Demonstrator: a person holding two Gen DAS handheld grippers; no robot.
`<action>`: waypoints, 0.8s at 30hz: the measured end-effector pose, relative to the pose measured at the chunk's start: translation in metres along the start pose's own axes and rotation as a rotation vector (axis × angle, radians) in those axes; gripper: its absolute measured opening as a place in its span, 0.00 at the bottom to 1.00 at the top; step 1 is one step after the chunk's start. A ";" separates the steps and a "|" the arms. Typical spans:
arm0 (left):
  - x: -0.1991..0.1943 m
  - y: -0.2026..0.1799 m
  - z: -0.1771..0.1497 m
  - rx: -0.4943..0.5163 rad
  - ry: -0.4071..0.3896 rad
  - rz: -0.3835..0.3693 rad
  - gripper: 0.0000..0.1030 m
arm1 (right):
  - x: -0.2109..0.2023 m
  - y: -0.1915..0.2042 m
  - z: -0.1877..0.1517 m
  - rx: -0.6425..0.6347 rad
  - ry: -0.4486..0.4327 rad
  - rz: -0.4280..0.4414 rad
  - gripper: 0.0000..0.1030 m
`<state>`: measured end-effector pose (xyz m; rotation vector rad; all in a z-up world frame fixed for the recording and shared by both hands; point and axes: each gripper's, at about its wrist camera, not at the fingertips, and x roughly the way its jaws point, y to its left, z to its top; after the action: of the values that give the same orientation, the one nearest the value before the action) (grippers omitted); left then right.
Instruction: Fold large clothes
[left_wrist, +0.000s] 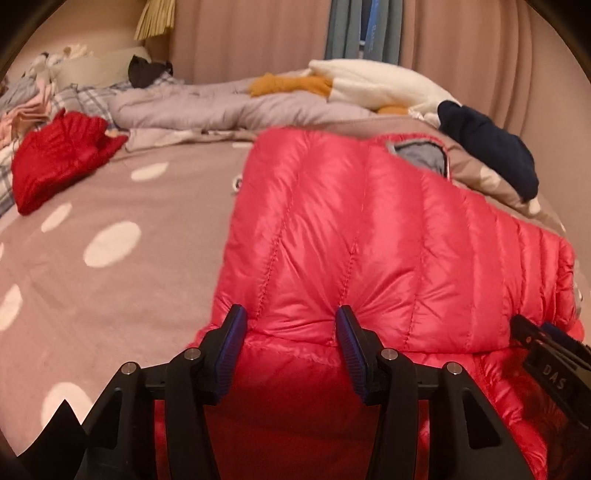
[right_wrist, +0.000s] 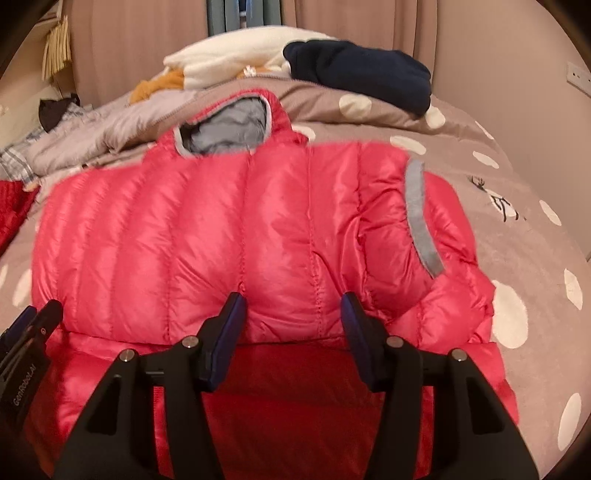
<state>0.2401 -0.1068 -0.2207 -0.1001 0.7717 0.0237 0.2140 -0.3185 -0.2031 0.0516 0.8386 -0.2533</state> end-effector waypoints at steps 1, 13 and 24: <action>0.001 -0.001 0.000 0.008 0.008 -0.006 0.49 | 0.004 0.002 -0.001 -0.008 -0.003 -0.016 0.53; 0.009 -0.001 0.001 0.012 0.040 -0.024 0.53 | 0.013 0.008 -0.001 -0.048 -0.021 -0.099 0.56; 0.012 -0.006 0.000 0.030 0.047 -0.007 0.55 | 0.012 0.012 -0.003 -0.061 -0.023 -0.122 0.59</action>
<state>0.2488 -0.1134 -0.2280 -0.0753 0.8180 0.0037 0.2224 -0.3090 -0.2147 -0.0593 0.8272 -0.3422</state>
